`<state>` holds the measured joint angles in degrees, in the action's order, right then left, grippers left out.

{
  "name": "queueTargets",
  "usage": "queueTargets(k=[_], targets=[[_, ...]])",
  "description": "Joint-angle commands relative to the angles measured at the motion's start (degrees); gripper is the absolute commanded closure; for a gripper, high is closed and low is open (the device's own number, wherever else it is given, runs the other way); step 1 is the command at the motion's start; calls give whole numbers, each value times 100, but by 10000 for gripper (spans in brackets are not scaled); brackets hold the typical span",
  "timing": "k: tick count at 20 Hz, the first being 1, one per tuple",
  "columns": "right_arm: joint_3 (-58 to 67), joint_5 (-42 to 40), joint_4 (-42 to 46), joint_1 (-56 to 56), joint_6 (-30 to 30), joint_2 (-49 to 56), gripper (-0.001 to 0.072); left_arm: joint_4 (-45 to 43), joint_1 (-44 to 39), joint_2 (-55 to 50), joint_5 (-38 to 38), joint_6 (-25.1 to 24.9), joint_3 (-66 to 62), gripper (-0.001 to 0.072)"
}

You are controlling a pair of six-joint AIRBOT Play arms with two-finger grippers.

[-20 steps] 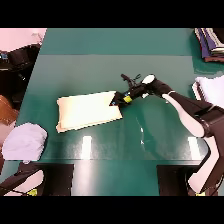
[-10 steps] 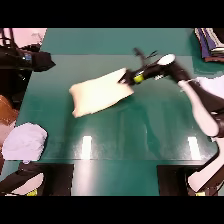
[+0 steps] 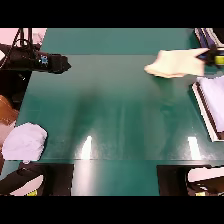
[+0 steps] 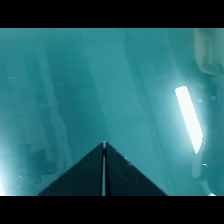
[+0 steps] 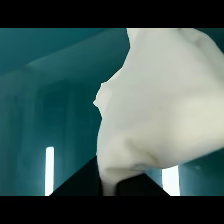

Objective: Fold the shirts.

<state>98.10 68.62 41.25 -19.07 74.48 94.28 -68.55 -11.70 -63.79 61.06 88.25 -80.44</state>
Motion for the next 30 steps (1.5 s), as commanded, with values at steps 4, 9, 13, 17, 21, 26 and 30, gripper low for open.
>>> queueTargets(k=[4, 9, 13, 17, 21, 26, 30], targets=[[7, -90, -157, -1668, 162, -114, 694, 9, -57, -7, -63, 109, 2, 683], [872, 70, -527, -1803, 160, -129, 695, 7, -57, -26, -59, 179, 2, 683], [1602, 533, -17, -1803, 494, -289, 695, 7, -57, -26, -55, 177, 2, 683], [1617, 1019, 817, -1823, 695, -704, 695, 2, -57, -26, -42, 164, 2, 682], [1613, 1873, 1652, -2009, 1185, -911, 694, -2, -57, -26, -13, 127, 2, 682], [498, 2415, 1757, -2409, 1268, -1329, 694, -2, -57, -26, 33, -122, 2, 683], [-909, 2415, 2551, -2813, 1246, -1882, 694, -2, -57, -26, 48, -175, 2, 683]])
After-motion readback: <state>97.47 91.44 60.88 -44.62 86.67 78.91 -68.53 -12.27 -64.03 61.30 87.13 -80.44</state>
